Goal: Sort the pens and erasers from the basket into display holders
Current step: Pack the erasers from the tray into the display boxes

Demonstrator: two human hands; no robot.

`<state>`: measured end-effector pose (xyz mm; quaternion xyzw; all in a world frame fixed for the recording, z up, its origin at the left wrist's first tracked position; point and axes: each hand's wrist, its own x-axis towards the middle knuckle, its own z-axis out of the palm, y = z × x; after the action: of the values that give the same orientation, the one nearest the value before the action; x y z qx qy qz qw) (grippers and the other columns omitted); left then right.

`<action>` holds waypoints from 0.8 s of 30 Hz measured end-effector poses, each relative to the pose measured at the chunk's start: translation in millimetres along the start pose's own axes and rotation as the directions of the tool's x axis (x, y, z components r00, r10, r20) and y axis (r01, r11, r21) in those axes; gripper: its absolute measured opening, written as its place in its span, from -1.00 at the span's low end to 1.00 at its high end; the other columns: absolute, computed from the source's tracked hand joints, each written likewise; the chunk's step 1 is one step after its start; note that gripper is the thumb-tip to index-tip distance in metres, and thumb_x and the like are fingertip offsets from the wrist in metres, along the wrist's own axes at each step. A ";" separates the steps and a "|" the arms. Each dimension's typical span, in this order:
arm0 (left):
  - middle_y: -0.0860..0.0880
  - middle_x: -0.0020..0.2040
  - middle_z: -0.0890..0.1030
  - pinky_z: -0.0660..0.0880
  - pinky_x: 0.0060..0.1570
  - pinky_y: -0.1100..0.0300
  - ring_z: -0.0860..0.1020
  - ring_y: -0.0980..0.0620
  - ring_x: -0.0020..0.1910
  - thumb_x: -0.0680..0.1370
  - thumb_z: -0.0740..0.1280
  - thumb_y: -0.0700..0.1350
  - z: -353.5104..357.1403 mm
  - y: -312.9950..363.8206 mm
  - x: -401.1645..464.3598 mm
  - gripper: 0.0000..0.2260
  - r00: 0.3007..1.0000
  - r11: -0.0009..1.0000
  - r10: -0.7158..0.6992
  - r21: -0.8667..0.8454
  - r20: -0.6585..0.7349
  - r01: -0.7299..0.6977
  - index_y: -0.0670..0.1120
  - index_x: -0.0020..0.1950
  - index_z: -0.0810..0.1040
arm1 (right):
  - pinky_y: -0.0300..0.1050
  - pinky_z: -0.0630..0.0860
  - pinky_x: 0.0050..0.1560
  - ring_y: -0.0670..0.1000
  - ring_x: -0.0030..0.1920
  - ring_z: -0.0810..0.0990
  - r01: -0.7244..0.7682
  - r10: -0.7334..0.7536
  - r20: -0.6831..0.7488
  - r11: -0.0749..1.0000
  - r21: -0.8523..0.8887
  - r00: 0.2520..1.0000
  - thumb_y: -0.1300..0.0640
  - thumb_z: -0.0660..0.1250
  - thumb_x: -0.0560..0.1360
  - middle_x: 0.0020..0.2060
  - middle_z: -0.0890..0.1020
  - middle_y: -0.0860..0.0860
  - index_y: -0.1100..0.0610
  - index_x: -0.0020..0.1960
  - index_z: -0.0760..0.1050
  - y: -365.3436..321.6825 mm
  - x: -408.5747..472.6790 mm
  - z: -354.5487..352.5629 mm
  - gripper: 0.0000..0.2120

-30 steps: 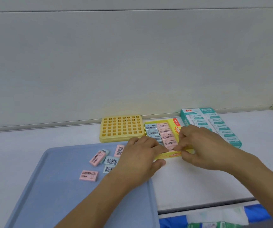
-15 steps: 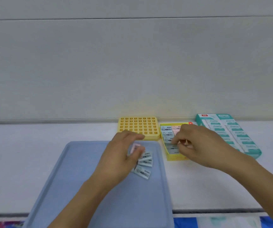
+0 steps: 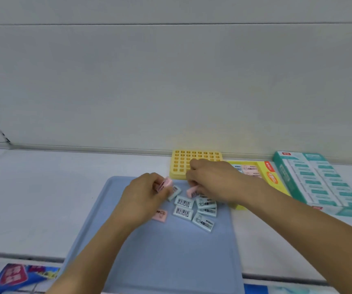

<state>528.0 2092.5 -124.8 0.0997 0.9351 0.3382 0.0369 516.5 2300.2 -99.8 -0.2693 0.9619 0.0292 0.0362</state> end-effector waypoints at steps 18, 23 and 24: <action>-0.07 -0.29 0.63 0.29 -0.61 0.29 0.54 0.07 -0.38 0.47 0.45 -0.26 21.1 51.3 2.7 -0.80 0.959 0.483 -0.005 -0.839 0.283 0.250 -0.11 0.08 0.62 | -0.19 0.56 -0.08 -0.11 -0.11 0.60 0.060 0.393 -0.442 0.689 0.722 0.806 0.20 0.50 0.42 -0.14 0.62 -0.16 0.05 -0.02 0.53 2.0 -69.7 15.3 -0.79; -0.07 -0.25 0.65 0.32 -0.59 0.28 0.57 0.07 -0.33 0.49 0.44 -0.23 25.5 57.5 4.2 -0.83 0.957 0.516 0.011 -0.822 0.289 0.242 -0.08 0.06 0.64 | -0.26 0.54 -0.03 -0.10 -0.07 0.59 0.050 0.464 -0.422 0.625 0.779 0.778 0.23 0.54 0.37 -0.10 0.62 -0.19 0.00 0.08 0.57 4.1 -77.8 17.1 -0.66; -0.07 -0.24 0.66 0.32 -0.58 0.28 0.57 0.07 -0.32 0.50 0.43 -0.21 26.0 58.8 4.7 -0.86 0.955 0.528 0.023 -0.815 0.295 0.239 -0.07 0.04 0.64 | -0.25 0.54 -0.03 -0.09 -0.07 0.58 0.042 0.466 -0.418 0.626 0.778 0.780 0.23 0.54 0.37 -0.10 0.61 -0.18 0.00 0.09 0.58 4.5 -78.7 16.8 -0.66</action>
<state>536.4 2153.9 -107.1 0.0558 0.6458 0.7265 0.2282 582.2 2345.9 -109.7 -0.1022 0.8724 -0.4515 -0.1570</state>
